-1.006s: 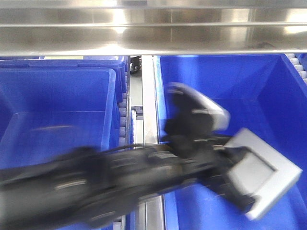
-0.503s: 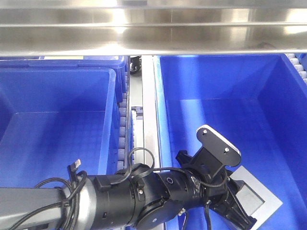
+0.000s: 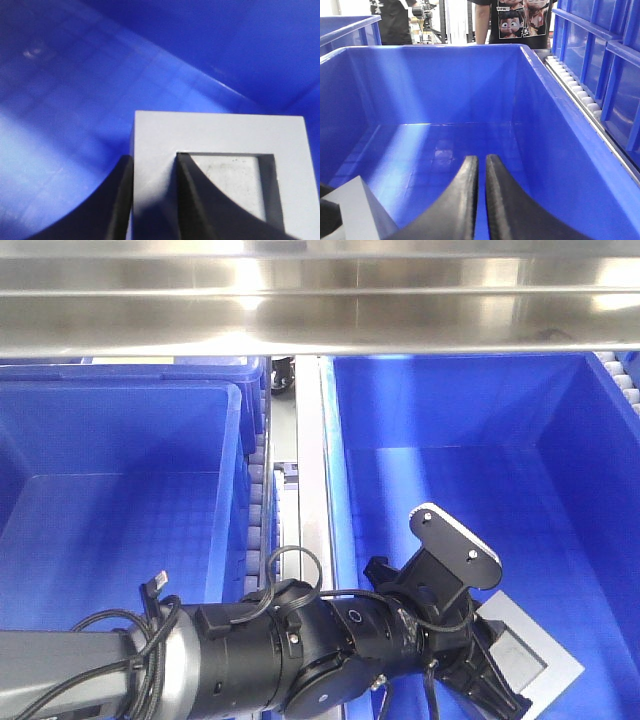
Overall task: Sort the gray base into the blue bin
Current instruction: 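Swing the left arm over the larger blue bin farther from the left gripper, then lower the base and open the left gripper to drop it in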
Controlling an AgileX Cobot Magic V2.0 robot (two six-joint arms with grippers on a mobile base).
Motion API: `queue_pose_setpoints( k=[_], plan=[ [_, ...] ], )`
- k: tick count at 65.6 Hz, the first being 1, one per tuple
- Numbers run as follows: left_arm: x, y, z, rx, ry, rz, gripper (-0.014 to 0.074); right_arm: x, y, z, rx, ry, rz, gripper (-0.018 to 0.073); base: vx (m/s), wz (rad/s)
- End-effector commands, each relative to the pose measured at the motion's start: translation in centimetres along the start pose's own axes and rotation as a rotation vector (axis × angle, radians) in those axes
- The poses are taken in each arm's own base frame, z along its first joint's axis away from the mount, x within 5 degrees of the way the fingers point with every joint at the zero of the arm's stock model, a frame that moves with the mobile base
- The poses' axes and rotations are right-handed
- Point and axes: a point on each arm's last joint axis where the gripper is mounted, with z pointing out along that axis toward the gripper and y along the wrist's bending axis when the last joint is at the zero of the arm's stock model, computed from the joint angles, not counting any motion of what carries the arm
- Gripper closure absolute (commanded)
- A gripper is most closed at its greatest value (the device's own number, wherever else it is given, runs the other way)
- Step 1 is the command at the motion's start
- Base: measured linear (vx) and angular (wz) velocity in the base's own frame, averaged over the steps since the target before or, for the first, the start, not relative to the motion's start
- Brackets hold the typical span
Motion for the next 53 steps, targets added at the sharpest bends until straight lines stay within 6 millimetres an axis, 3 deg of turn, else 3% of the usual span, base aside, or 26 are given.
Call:
queue_pose_setpoints(
  k=[1, 31, 46, 53],
  plan=[
    [-3.5, -0.7, -2.1, 0.029, -0.168, -0.022, 0.0440, -0.7, 0.0, -0.1, 0.000, -0.081, -0.013, 0.0564, 0.00, 0.00],
    [-3.4, -0.7, -2.1, 0.028, -0.158, -0.022, 0.0298, -0.7, 0.0, -0.1, 0.000, -0.081, -0.013, 0.0564, 0.00, 0.00],
    [-3.9, -0.8, -3.1, 0.028, -0.152, -0.023, 0.0300, -0.7, 0.0, -0.1, 0.000, -0.081, -0.013, 0.0564, 0.00, 0.00],
    [-4.2, -0.8, -4.3, 0.024, -0.115, -0.022, 0.0352, -0.7, 0.0, -0.1, 0.000, -0.081, -0.013, 0.0564, 0.00, 0.00]
  ],
)
